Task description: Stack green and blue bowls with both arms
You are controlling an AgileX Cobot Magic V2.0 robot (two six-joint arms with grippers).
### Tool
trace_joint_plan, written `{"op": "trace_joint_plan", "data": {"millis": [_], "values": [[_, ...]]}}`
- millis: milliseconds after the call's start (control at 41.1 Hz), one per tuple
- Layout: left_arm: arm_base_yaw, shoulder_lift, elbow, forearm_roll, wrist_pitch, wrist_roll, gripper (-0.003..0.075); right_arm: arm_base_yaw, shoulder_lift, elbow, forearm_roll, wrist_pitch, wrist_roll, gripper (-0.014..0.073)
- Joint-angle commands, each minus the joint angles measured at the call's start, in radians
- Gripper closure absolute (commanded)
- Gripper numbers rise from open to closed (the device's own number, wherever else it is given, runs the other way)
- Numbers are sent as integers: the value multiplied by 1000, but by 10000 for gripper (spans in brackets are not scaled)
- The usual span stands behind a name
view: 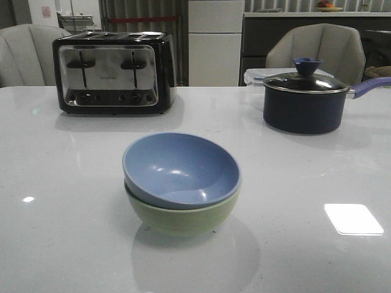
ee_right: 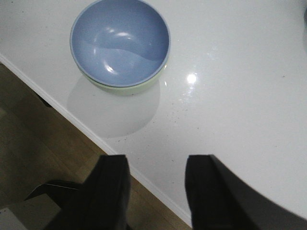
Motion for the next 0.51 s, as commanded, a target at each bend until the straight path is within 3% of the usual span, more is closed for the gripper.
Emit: {"op": "trace_joint_plan", "data": {"millis": [0,390,487], "values": [[-5,-73,30,-11,-57,-2,276,4,-5,-28,-2,-60,-10,188],[-5,-146,121,49,-65,-66,276,4,-5,-28,-2,-45,-10,188],[-5,-146,121,51,-73,-66,276,4,-5,-28,-2,-37,-10,223]]}}
